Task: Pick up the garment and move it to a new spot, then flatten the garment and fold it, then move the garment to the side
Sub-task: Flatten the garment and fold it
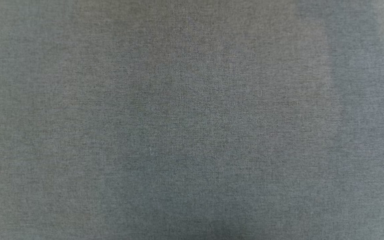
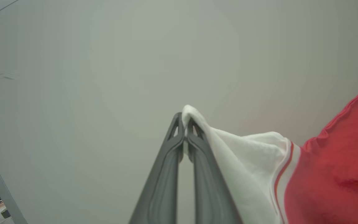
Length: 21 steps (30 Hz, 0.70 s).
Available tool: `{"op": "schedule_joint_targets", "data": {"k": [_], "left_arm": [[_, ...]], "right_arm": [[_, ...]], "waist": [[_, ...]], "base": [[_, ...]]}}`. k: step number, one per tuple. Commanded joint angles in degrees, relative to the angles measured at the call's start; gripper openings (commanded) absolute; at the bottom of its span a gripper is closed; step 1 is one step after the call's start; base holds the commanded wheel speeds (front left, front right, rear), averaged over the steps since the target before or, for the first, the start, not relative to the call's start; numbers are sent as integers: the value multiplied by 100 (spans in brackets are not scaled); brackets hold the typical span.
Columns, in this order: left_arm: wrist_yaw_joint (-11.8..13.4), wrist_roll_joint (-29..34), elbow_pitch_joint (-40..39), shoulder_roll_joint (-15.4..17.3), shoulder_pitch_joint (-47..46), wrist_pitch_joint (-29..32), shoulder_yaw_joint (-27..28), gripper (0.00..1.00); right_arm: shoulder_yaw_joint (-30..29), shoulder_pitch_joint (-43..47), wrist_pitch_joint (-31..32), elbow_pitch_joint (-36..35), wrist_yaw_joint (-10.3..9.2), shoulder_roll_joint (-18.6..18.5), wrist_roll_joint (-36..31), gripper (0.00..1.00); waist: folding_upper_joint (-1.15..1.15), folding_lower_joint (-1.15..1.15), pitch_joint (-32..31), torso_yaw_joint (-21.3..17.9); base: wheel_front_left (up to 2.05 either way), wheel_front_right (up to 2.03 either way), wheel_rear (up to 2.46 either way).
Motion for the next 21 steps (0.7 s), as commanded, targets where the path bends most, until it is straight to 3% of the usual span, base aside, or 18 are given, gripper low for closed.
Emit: {"op": "schedule_joint_targets", "data": {"k": [1, 8, 13, 21], "left_arm": [[-14, -89, 125, 4, 26, -101, -77, 0], [-15, -415, 738, 105, 841, -595, -245, 0], [11, -555, 767, 152, 2025, -766, -328, 0], [428, -805, -17, 255, 4226, -821, -302, 0]], "right_arm": [[108, 5, -100, 122, -4, 54, 44, 0], [820, 815, -565, 431, -4, 161, 481, 0], [1401, 1773, -899, 432, -4, 131, 912, 0], [2209, 3337, -1195, 83, -4, -307, 1660, 0]], "waist": [[0, -1, 172, 22], [0, -1, -2, 3], [0, -1, -441, 50], [0, -1, -1361, 184]], "base": [[0, 0, 0], [0, 0, 0], [0, 0, 0], [0, 0, 0]]}}
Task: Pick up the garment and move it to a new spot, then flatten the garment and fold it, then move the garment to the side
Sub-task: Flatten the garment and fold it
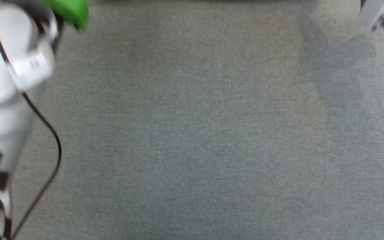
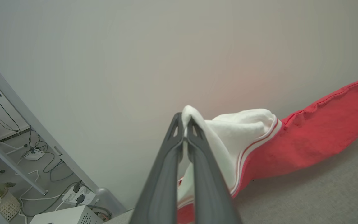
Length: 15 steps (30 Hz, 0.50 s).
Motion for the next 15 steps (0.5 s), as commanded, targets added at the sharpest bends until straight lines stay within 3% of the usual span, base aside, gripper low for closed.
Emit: {"op": "schedule_joint_targets", "data": {"k": [1, 15], "left_arm": [[122, -117, -167, 66, 453, -30, 32, 0], [1393, -794, -2473, 686, 4929, 337, -223, 0]], "right_arm": [[106, 320, -62, -94, -4, -93, 131, 0], [731, 3473, -302, -967, -4, -857, 918, 0]], "waist": [[0, 0, -626, 103], [0, 0, -1975, 145]], "base": [[0, 0, 0], [0, 0, 0]]}}
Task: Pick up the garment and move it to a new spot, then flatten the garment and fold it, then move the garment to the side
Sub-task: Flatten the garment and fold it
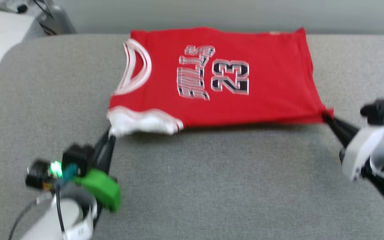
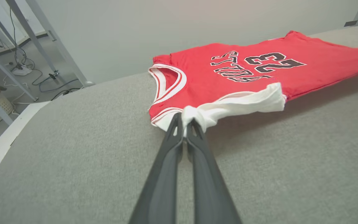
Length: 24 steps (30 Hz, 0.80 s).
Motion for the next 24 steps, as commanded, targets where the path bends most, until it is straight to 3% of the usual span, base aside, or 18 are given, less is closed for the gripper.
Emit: {"op": "schedule_joint_targets", "data": {"k": [1, 8, 18, 24], "left_arm": [[148, -103, -164, 87, 337, 34, 5, 0], [549, -484, -812, 218, 1773, 228, -168, 0], [715, -910, -1063, 249, 2812, 456, -390, 0], [655, -925, -1119, 237, 2796, 487, -448, 0]], "right_arm": [[11, 276, -17, -78, -5, -77, 76, 0], [-275, 1657, -41, -389, -5, -349, 225, 0], [-1051, 3366, 231, -1016, -5, -481, 156, 0], [-1654, 3930, 600, -1341, -5, -371, -46, 0]], "waist": [[0, 1, -524, 32], [0, 1, -877, 49], [0, 1, -1165, 96], [0, 1, -1093, 163]], "base": [[0, 0, 0], [0, 0, 0], [0, 0, 0], [0, 0, 0]]}}
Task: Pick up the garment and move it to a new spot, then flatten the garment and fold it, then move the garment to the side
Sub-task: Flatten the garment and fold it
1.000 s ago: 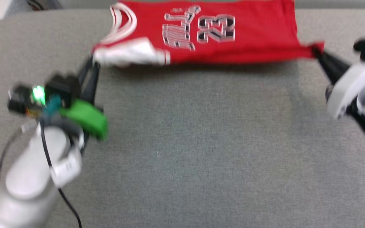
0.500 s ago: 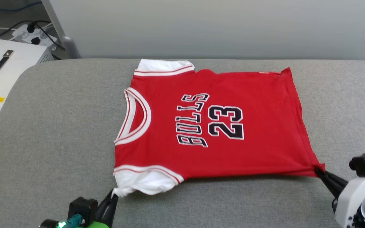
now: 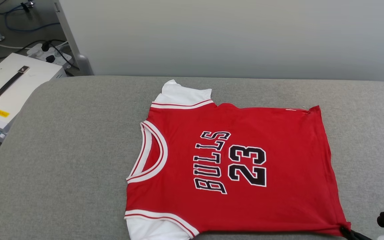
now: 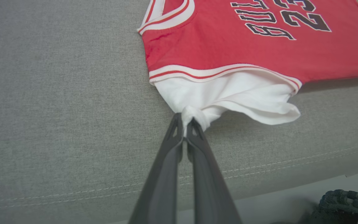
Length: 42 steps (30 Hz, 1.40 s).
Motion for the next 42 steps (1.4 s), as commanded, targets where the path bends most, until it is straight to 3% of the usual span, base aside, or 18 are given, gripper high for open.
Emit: {"op": "schedule_joint_targets", "data": {"k": [1, 13, 23, 32, 42], "left_arm": [[-26, 60, 17, 22, -110, -5, -1, 0], [-726, 504, 709, -111, -1928, -49, 74, 0], [-1365, 729, 1779, -440, -3557, -111, 96, 0], [-1852, 830, 3234, -805, -4561, -341, 24, 0], [-2232, 761, 4731, -1293, -4875, -602, -198, 0]], "right_arm": [[-128, 67, 70, -71, -5, 59, -114, 0], [-1259, -381, 772, -847, -5, 509, -610, 0], [-1828, -1096, 1263, -819, -5, 757, -718, 0], [-1779, -1902, 1395, -339, -5, 927, -830, 0], [-1198, -2409, 1257, 456, -5, 1052, -864, 0]], "waist": [[0, 1, 63, 25], [0, 1, 704, -118], [0, 1, 1459, -253], [0, 1, 2094, -347], [0, 1, 2296, -332]], "base": [[0, 0, 0], [0, 0, 0], [0, 0, 0], [0, 0, 0], [0, 0, 0]]}}
